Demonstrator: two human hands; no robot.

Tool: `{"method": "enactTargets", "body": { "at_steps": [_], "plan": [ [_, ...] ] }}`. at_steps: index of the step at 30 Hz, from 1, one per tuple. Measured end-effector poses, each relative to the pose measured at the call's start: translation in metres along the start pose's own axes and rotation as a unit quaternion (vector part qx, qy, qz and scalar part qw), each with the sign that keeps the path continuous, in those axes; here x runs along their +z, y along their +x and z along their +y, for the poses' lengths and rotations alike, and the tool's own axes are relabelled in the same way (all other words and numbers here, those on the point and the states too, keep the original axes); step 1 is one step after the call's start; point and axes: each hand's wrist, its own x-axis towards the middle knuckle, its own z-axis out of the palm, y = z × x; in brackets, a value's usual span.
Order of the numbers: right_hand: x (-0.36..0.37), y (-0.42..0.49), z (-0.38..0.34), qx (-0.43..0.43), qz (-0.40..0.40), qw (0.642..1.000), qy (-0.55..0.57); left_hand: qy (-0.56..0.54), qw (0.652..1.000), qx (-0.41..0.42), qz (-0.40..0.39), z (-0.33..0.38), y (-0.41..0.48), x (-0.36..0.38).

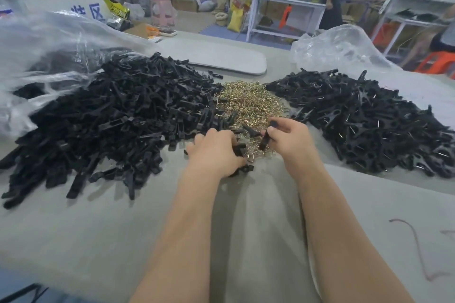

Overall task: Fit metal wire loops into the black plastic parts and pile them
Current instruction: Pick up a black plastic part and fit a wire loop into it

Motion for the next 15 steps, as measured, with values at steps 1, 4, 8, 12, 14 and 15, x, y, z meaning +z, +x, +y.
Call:
{"method": "enactTargets", "body": {
  "at_steps": [1, 4, 8, 12, 14, 15],
  "plan": [
    [-0.003, 0.0, -0.001, 0.004, -0.008, 1.0, -0.005, 0.003, 1.0, 0.003, -0.016, 0.0, -0.001, -0.001],
    [-0.013, -0.002, -0.002, 0.021, -0.037, 0.999, 0.026, -0.017, 1.0, 0.021, -0.01, 0.003, -0.005, 0.001],
    [-0.024, -0.005, -0.003, 0.061, -0.068, 0.994, 0.059, -0.021, 1.0, 0.01, -0.003, 0.005, -0.001, -0.001],
    [-0.025, -0.004, 0.006, 0.045, -0.031, 0.998, 0.024, -0.001, 0.999, 0.008, -0.04, 0.003, -0.002, 0.0],
    [-0.023, -0.005, 0.008, 0.051, -0.035, 0.998, 0.02, 0.012, 0.999, 0.002, -0.046, 0.002, -0.003, 0.001],
    [-0.021, -0.006, 0.009, 0.054, -0.038, 0.998, 0.018, 0.015, 0.999, 0.0, -0.043, 0.002, -0.003, 0.0]
  ]
}}
